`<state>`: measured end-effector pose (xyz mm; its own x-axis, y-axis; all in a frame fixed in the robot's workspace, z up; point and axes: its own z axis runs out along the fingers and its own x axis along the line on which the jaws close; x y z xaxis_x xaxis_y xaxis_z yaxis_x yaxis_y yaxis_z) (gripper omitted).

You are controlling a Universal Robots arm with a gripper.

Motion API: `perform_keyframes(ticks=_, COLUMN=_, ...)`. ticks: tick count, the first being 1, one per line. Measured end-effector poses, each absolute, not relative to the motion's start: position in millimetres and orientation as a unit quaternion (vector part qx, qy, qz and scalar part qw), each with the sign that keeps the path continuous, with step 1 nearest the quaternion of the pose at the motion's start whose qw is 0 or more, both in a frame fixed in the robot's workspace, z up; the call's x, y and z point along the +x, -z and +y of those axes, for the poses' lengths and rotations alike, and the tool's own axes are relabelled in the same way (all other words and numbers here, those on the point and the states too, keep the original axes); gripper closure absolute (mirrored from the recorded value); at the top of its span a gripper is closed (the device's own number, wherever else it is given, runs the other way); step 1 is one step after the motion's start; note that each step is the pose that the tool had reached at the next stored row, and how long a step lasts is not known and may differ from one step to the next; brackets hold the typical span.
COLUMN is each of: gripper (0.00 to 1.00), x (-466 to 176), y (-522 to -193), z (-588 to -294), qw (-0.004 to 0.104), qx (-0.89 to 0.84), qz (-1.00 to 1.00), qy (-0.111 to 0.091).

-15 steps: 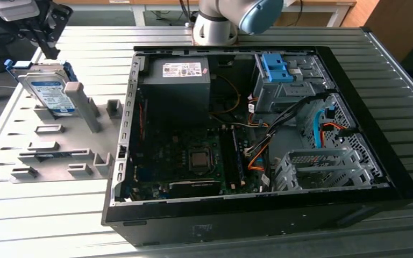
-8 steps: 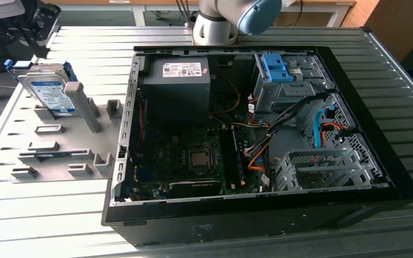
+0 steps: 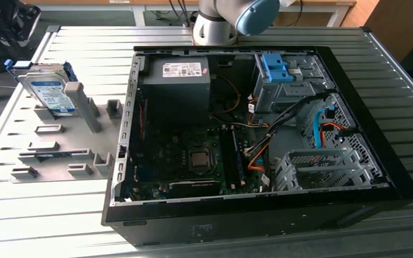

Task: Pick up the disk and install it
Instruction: 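Reach for the disk, then pick up the disk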

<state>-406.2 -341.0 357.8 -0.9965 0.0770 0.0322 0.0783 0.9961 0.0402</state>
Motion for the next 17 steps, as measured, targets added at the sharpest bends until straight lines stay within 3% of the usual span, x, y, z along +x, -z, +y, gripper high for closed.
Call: perform_keyframes(ticks=17, gripper=0.89, x=-418.7, y=-357.1, z=-340.4, qw=0.015, qx=-0.036, qz=-0.999, qy=0.021)
